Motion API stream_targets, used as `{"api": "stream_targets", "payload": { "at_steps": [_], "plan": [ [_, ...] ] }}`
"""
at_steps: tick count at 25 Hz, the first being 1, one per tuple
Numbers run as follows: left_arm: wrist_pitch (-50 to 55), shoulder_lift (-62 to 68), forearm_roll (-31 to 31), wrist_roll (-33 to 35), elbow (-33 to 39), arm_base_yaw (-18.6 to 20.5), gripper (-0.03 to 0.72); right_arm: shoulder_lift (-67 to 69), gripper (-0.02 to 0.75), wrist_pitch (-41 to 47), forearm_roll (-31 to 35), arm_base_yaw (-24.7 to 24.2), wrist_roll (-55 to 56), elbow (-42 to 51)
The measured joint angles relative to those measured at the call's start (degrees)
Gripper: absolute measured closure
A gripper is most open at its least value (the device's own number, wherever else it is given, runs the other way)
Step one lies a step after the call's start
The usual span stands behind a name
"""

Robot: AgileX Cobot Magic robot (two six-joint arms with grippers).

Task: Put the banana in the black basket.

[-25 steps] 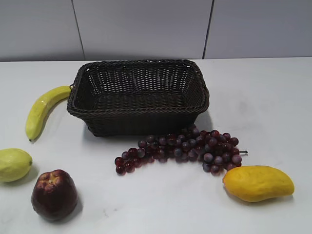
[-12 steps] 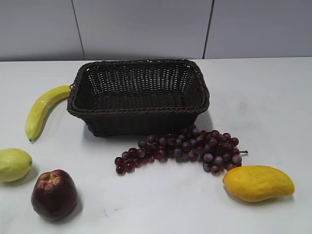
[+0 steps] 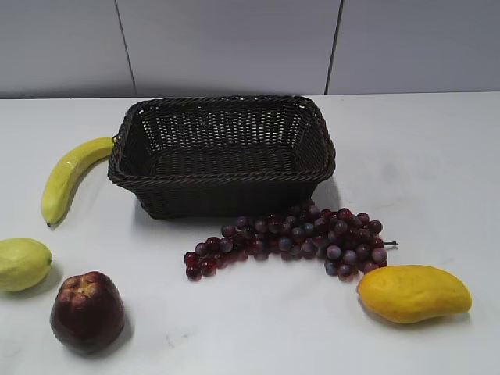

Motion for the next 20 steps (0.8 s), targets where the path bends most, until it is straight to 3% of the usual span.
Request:
{"api": "stream_targets", "payload": {
  "at_steps": [2,4,20],
  "plan": [
    [-1.9,2.1,-0.2,0.0,-1.4,0.0,0.049,0.0,0.148,0.0,0.0,0.0,0.0,0.0],
    [-4.5,4.9,-0.2,0.0,-2.9,0.0,0.018,0.0,0.148,0.0,0.0,0.0,0.0,0.0],
    [-22.8,38.5,-2.2,0.0,-4.1,-0.6,0.003,0.0,0.148,0.0,0.0,0.0,0.0,0.0]
  ]
}}
